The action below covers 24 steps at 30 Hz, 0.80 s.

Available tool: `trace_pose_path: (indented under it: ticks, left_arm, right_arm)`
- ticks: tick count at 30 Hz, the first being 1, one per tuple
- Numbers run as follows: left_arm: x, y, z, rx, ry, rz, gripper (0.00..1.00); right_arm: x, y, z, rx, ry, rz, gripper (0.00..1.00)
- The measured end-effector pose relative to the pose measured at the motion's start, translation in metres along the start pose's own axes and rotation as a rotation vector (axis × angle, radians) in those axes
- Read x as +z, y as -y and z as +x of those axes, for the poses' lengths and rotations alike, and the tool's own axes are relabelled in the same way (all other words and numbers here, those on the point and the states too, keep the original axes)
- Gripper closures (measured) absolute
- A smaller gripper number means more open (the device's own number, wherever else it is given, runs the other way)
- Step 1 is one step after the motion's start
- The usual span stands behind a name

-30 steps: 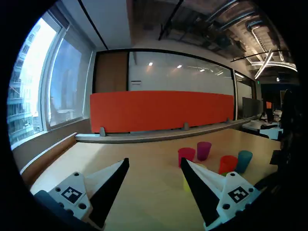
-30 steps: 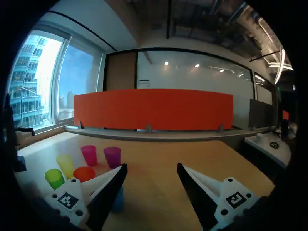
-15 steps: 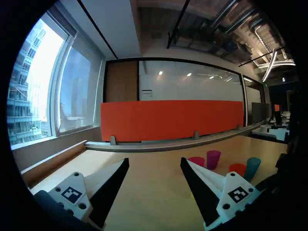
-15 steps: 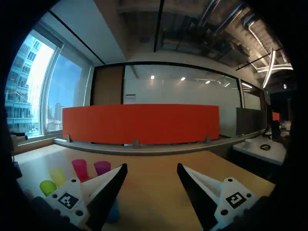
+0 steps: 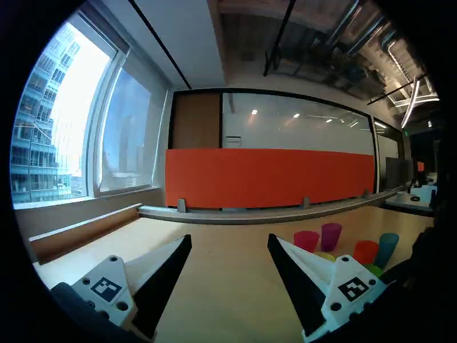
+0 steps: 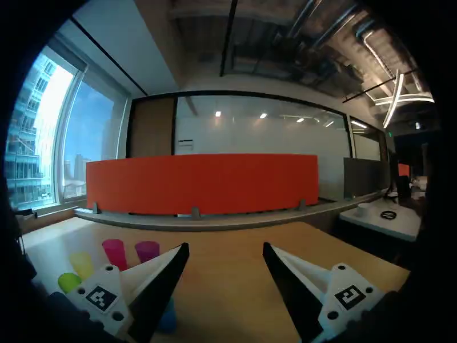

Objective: Pour water

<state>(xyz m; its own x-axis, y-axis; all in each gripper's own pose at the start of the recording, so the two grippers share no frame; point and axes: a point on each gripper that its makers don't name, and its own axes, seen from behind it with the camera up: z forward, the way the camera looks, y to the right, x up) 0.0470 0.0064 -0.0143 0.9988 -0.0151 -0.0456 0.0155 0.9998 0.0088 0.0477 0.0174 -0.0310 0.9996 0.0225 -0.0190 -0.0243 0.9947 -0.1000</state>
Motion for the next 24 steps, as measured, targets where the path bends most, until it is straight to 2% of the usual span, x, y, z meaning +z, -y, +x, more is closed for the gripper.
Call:
trace_pose_path:
  ticks: [12,24]
  left_arm:
    - [0.006,0.005,-0.018,-0.017,-0.004,-0.006,0.01]
    - [0.006,0.011,-0.035,0.018,0.014,0.004,0.01]
  right_arm:
    - [-0.001,-0.003,0.006,0.031,-0.003,-0.024,0.00]
    - [-0.001,-0.004,0.005,0.044,0.001,-0.031,0.01]
